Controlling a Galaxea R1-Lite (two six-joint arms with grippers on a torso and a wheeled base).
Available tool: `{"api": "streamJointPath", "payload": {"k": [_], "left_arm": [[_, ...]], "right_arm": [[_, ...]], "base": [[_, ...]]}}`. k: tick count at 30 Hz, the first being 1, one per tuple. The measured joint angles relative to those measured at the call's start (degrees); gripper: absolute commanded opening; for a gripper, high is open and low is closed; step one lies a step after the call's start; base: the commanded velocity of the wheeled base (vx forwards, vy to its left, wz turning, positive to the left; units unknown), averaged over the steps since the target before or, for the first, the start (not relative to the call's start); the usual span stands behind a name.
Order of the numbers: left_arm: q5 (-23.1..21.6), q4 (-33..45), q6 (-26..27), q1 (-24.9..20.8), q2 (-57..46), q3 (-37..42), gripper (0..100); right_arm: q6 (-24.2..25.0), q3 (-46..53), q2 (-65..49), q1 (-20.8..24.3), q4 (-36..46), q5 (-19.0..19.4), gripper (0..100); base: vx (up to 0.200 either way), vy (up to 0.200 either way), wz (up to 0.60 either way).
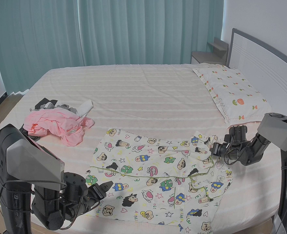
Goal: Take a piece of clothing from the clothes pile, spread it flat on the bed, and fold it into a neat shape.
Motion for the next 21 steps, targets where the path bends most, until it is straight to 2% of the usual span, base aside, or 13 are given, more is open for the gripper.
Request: {"api": "streamJointPath", "payload": {"k": [4,10,11,18,21], "left_arm": [[0.04,0.0,0.0,0.0,0.0,0.04,100],[0.0,0.0,0.0,0.0,0.0,0.01,100],[0.0,-0.02,0.0,0.0,0.0,-0.02,100],[0.04,0.0,0.0,0.0,0.0,-0.02,100],[0.04,0.0,0.0,0.0,0.0,-0.02,100]], "right_arm": [[-1.93,0.63,-1.38,-0.37,4.66,-0.27,0],[-2.22,0.09,-2.01,-0.55,5.53,-0.55,0],[-2.22,0.0,-2.08,-0.55,5.53,-0.57,100],[-2.17,0.61,-3.74,-0.72,6.16,-0.68,100],[-2.13,0.93,-6.1,-1.3,9.23,-0.63,100]], "base": [[0.0,0.0,0.0],[0.0,0.0,0.0],[0.0,0.0,0.0],[0.0,0.0,0.0],[0.0,0.0,0.0]]}}
